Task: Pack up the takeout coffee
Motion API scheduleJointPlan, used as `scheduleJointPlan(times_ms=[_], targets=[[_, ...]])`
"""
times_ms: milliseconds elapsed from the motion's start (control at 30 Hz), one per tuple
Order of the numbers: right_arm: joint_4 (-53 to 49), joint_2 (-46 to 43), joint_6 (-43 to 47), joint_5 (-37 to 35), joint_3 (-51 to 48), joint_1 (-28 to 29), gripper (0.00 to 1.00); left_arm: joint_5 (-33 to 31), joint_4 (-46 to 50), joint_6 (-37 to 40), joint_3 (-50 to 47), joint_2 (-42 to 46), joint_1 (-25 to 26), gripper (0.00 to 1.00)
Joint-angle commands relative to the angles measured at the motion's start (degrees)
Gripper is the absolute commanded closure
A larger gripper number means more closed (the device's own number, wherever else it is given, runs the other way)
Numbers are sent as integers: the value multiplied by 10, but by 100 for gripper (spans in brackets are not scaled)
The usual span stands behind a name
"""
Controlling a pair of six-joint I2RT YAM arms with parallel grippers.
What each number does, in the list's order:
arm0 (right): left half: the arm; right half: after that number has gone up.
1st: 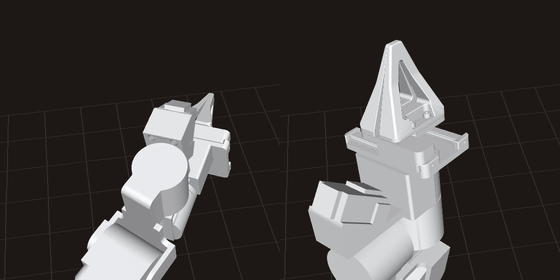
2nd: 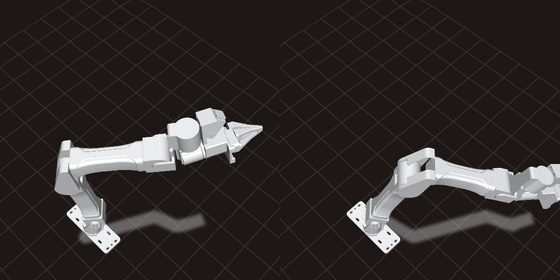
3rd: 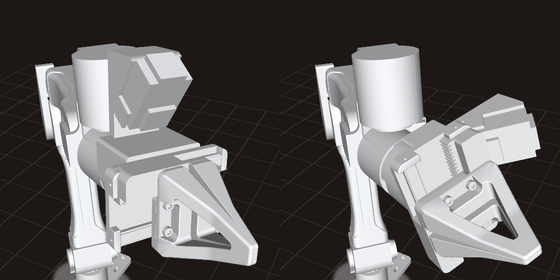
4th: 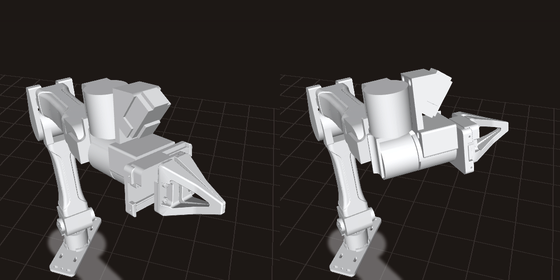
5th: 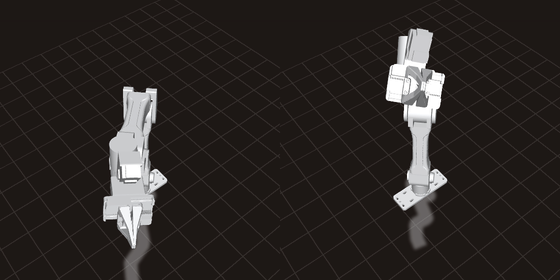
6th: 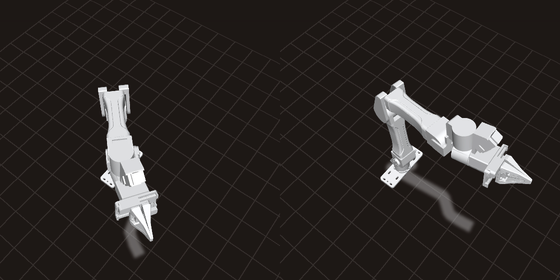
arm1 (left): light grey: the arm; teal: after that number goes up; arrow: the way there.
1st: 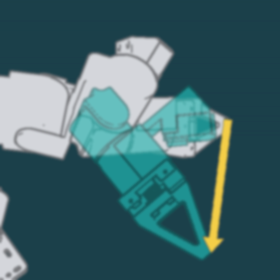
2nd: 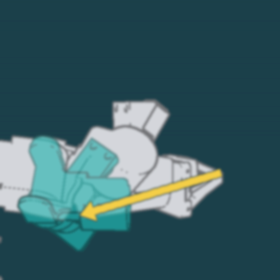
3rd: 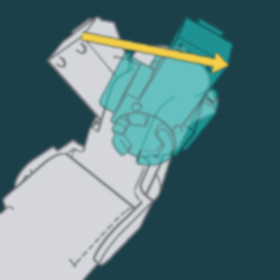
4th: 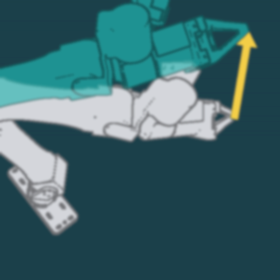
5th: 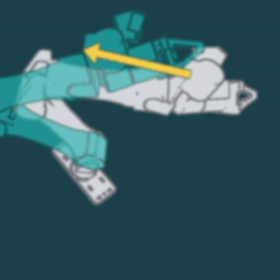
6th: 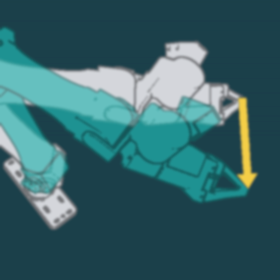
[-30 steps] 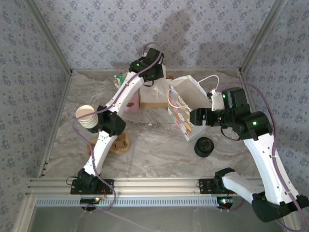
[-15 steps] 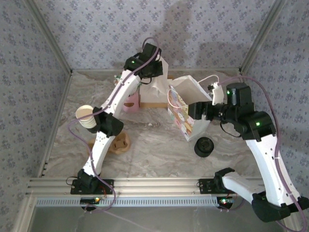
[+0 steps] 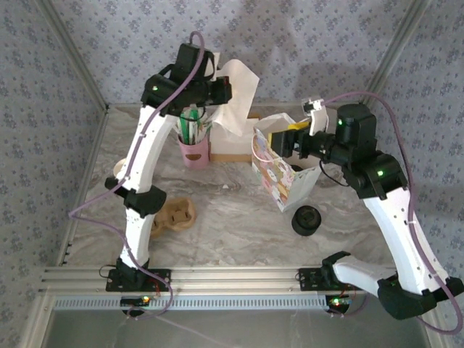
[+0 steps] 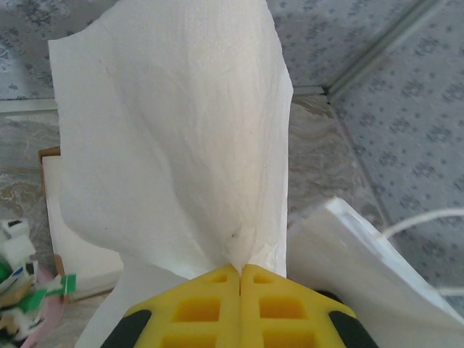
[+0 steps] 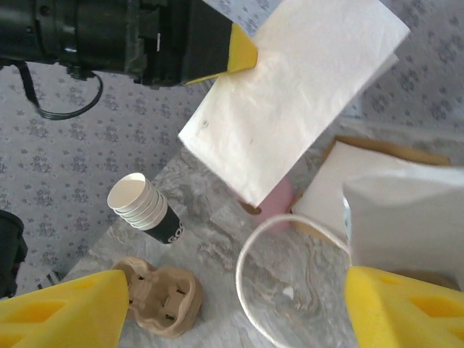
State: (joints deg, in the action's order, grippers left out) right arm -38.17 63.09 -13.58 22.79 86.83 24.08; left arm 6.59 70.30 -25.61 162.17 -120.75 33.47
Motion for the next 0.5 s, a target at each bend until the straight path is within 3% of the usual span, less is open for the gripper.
scheduleJointPlan(times_ms=[0, 233, 467], targets=[[49, 14, 41, -24, 29, 27, 21, 57, 46, 33, -15, 55, -6, 100], [107, 26, 144, -99, 14, 103, 21, 123, 46, 49, -130, 157, -7, 100], [145, 37, 201, -108, -3, 126, 20, 205, 13, 48, -237, 230, -7, 100]])
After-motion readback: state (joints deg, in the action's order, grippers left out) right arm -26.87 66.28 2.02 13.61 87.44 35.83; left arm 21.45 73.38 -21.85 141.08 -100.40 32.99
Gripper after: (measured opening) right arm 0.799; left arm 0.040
